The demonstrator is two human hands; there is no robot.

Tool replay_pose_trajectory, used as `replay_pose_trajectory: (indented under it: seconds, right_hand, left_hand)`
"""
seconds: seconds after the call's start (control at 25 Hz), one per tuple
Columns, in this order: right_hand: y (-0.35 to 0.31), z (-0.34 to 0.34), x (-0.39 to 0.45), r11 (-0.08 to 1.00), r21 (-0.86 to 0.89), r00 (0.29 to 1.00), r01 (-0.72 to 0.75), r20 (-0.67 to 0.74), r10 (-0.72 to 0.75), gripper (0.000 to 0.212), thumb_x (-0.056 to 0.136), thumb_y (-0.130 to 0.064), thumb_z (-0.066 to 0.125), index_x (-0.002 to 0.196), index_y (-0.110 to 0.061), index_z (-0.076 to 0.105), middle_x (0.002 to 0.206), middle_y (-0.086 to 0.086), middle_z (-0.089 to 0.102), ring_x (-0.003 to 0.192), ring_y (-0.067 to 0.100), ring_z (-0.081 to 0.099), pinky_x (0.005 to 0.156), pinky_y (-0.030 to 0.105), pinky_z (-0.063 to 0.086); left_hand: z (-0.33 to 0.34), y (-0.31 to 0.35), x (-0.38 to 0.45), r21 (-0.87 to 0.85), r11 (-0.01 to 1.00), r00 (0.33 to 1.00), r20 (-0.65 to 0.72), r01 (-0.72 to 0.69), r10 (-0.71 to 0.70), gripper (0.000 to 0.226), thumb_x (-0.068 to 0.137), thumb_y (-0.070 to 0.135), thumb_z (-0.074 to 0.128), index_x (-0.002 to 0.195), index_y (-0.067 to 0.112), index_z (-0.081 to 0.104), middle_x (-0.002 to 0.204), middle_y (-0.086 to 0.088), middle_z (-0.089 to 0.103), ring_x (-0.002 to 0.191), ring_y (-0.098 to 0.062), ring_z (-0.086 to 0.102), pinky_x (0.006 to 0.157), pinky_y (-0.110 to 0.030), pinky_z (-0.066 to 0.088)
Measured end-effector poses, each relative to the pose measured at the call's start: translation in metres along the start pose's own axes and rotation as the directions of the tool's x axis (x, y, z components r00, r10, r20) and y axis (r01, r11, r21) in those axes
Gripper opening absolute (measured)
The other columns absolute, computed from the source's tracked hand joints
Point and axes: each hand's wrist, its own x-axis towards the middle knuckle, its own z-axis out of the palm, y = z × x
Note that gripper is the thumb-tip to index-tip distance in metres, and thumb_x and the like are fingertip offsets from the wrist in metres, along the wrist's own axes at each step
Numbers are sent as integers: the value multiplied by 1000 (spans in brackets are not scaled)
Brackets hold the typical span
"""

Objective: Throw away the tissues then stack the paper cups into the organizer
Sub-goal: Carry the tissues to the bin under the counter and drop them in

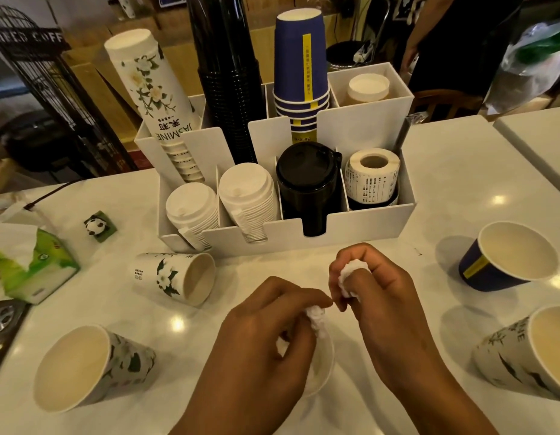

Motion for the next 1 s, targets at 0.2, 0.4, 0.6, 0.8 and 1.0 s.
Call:
replay_pose_trajectory:
  seconds: [0.2,0.4,0.6,0.8,1.0]
  right_hand:
    - [12,-6,-4,998,24,996,-49,73,47,21,77,-22,41,62,-18,55,59,7,49,54,12,42,49,25,38]
    - [8,1,-19,998,35,997,-59,49,58,36,72,-55,49,53,-24,45,52,-5,43,50,7,37,50,25,36]
    - [4,21,-54,989,-148,1000,14,-16,-16,55,86,-55,56,65,-5,44,62,15,40,53,11,35,57,35,35]
    - [5,57,-116,968,-251,998,18,-58,-34,47,86,-49,55,63,-8,45,62,15,42,49,6,37,50,18,31]
    - [21,94,-180,970,-244,1000,-14,-27,8,49,91,-44,58,63,-7,44,57,13,36,48,5,36,50,15,34]
  left_hand:
    - [-13,-13,-17,-280,948,984,-40,155,-173,29,82,5,50,79,27,68,76,1,70,64,-14,69,56,-20,53]
    - [-19,-22,-36,-391,878,943,-63,277,-326,25,81,7,50,74,23,68,69,-3,70,61,-18,69,57,-23,57]
    - [-29,-33,-69,-306,923,967,-31,232,-253,25,84,11,51,79,30,66,74,-6,62,65,-23,57,59,-11,45]
    - [-46,-53,-118,-358,899,967,94,254,-236,29,87,13,45,74,31,63,79,1,71,69,-28,58,60,-17,43]
    - [-63,-79,-177,-465,817,940,185,340,-286,21,81,20,40,69,23,57,56,4,53,49,-16,48,46,-20,36]
